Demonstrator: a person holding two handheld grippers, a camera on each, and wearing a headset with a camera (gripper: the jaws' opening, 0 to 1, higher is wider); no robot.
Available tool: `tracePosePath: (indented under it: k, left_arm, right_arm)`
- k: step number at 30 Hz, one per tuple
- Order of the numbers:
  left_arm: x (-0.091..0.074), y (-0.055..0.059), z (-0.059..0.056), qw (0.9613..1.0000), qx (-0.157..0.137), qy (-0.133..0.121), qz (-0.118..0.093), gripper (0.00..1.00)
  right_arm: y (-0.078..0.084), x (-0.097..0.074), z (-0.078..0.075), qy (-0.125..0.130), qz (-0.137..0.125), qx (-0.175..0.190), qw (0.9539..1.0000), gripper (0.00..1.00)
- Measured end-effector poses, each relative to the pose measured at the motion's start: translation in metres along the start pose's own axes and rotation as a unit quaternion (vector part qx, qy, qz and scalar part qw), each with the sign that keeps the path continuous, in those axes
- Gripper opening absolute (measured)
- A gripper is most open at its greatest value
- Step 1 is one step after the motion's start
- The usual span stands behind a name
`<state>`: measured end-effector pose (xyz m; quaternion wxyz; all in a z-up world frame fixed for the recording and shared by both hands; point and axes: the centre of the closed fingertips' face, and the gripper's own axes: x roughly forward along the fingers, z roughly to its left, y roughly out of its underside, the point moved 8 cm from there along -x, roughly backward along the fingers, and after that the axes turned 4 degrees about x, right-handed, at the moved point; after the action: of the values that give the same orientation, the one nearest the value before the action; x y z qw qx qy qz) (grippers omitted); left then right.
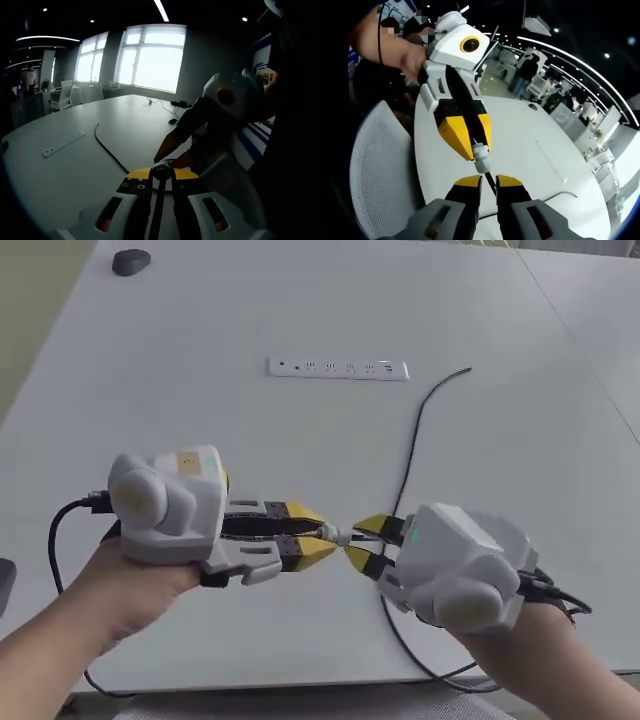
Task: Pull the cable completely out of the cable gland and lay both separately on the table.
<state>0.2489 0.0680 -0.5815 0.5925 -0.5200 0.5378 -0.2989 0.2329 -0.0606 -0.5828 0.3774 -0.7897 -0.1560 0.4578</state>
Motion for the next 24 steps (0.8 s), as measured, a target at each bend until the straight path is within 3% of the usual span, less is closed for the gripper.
tracePosePath:
  k: [11, 24]
  left_arm:
    - [0.002, -0.001, -0.002, 1.0000, 0.004, 0.005, 0.002, 0.15]
    - [0.001, -0.002, -0.001, 1.0000, 0.004, 0.005, -0.005, 0.15]
  right_arm:
    - [0.003, -0.003, -0.002, 0.003, -0.003, 0.007, 1.0000, 0.02]
    - [0.017, -0.005, -0.013, 0.011, 0.006, 0.082, 0.9965, 0.01]
